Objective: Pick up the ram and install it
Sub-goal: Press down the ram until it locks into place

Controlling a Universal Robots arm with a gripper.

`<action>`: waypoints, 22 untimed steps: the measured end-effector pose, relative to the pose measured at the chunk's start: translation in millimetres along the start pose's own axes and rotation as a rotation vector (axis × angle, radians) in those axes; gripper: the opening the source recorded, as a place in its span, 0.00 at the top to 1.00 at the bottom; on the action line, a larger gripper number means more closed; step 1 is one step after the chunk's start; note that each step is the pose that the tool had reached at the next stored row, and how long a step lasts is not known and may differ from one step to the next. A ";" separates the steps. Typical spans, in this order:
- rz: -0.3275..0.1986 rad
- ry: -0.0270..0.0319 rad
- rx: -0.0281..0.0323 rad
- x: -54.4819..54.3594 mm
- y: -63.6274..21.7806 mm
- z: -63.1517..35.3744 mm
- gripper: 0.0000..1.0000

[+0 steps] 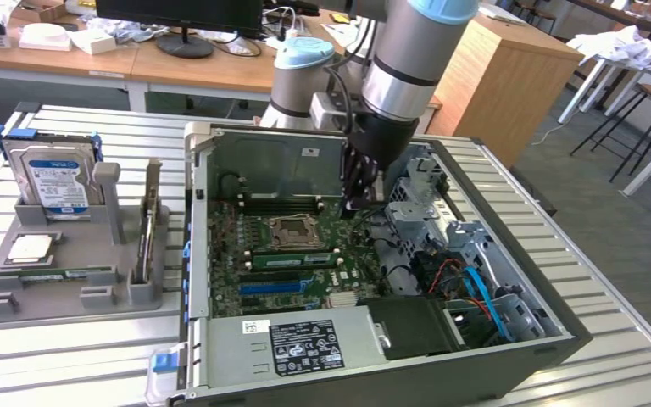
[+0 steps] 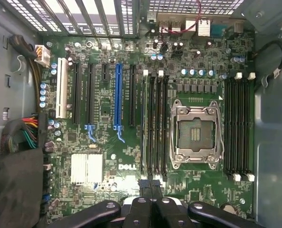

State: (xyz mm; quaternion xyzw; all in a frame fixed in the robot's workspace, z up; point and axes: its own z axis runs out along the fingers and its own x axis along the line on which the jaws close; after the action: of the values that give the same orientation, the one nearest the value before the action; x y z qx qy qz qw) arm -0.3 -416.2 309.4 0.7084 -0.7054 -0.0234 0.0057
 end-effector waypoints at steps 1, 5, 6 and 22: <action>0.000 0.0000 0.0000 0.0 0.0 0.6 0.90; 0.000 0.0000 -0.0001 0.1 -0.1 2.9 0.90; 0.000 0.0001 0.0000 0.1 -0.2 3.5 0.90; 0.000 0.0000 0.0000 0.4 -0.6 14.6 0.90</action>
State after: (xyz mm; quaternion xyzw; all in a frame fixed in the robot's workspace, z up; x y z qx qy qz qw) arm -0.3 -416.2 294.8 0.7084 -0.7054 -0.0234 0.0057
